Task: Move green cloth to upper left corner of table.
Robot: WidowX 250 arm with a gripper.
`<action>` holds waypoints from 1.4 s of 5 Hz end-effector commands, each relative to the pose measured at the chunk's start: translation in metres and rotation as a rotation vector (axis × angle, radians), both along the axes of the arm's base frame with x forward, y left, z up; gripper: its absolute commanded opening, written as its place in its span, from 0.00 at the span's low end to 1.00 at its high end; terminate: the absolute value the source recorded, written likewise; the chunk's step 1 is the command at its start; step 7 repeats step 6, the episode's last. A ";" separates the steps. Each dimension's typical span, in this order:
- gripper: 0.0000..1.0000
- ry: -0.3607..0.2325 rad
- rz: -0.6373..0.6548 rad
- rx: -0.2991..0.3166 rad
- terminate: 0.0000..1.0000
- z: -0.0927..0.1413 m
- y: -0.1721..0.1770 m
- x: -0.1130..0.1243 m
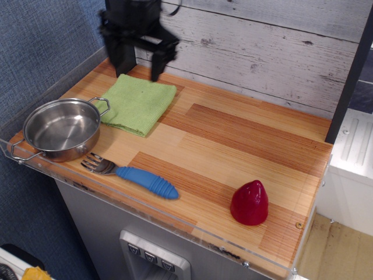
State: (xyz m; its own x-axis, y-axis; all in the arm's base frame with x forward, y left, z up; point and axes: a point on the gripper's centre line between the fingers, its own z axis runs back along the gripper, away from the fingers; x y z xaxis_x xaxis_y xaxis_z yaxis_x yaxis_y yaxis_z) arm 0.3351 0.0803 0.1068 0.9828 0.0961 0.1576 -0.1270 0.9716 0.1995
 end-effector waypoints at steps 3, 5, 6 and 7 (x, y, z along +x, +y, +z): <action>1.00 -0.122 -0.259 -0.072 0.00 0.056 -0.123 -0.042; 1.00 -0.098 -0.252 -0.096 0.00 0.065 -0.125 -0.066; 1.00 -0.098 -0.252 -0.096 1.00 0.065 -0.125 -0.066; 1.00 -0.098 -0.252 -0.096 1.00 0.065 -0.125 -0.066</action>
